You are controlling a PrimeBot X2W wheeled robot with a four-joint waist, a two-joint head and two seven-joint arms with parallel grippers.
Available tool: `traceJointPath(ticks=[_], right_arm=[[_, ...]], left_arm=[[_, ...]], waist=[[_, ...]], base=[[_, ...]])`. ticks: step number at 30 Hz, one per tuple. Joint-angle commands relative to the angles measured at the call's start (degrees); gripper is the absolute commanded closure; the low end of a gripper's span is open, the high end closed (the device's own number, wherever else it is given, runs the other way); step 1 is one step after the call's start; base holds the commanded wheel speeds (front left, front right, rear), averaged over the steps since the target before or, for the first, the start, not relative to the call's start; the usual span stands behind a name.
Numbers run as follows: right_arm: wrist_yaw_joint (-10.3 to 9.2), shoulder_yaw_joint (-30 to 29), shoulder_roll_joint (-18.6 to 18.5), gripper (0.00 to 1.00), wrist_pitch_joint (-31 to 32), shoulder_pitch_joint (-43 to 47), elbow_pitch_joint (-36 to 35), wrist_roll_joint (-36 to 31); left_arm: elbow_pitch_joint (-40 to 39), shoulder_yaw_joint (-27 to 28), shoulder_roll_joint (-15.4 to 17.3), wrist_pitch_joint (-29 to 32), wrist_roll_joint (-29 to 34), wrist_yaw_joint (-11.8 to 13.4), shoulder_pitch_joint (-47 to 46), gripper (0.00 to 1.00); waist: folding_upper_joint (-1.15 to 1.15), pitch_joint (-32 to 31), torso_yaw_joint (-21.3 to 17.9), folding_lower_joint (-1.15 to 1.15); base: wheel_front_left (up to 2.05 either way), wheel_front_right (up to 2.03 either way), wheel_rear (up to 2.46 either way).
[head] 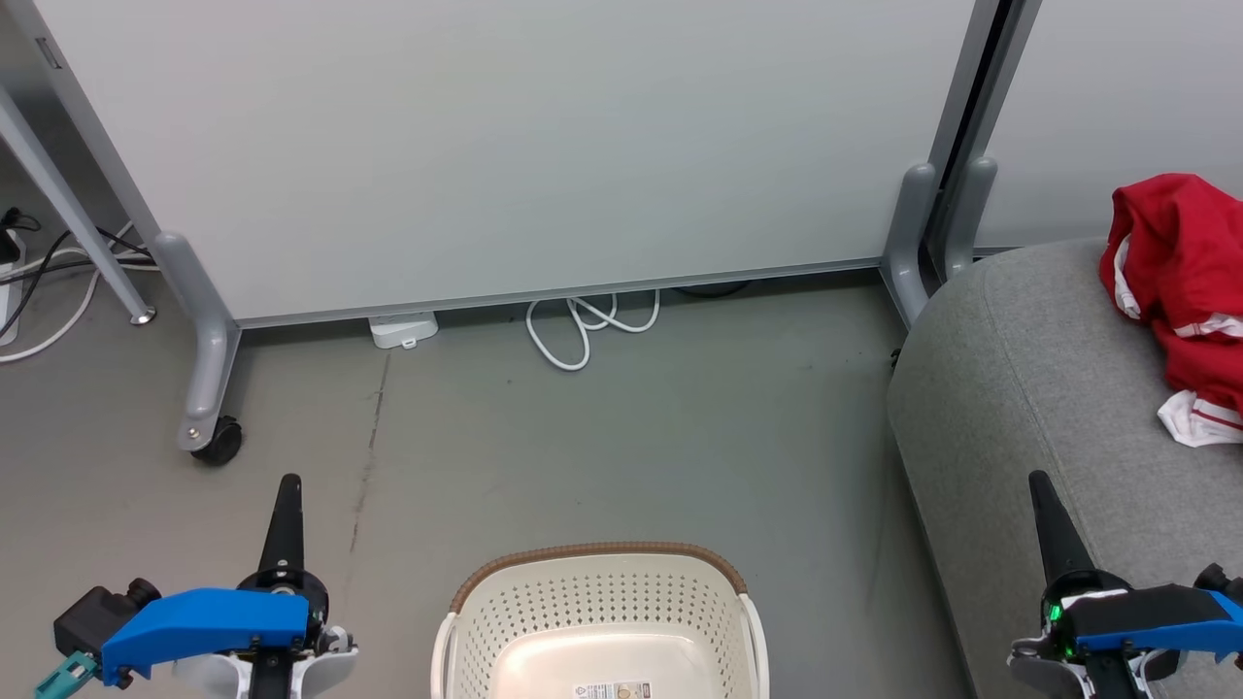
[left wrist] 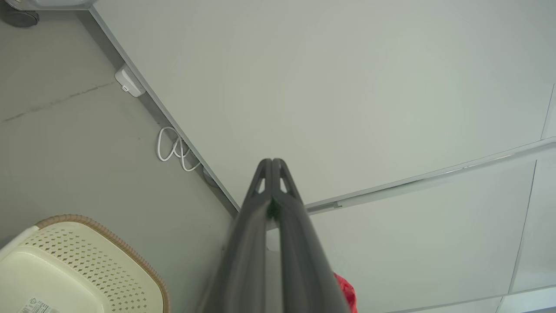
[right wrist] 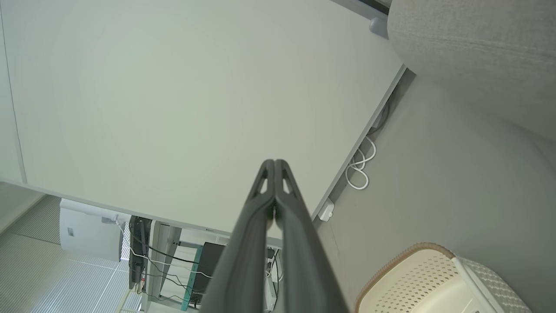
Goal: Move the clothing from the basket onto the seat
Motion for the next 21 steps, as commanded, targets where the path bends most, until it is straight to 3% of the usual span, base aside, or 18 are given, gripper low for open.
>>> traceJointPath(ticks=[1,21], right_arm=[[0.02,0.0,-0.3,1.0,0.4,-1.1,-0.7,1.7],[0.02,0.0,-0.3,1.0,2.9,-1.7,-1.0,11.5]], left_arm=[[-0.7,0.6,0.0,0.4,-1.5,-0.4,-1.2,1.0],[-1.2,2.0,0.0,2.9,-11.4,-0.6,-1.7,1.0]], waist=[[0.0,0.0,-0.1,0.0],[0.0,0.1,-1.1,0.0]], base=[[0.0,0.0,0.0],[0.0,0.0,0.0]])
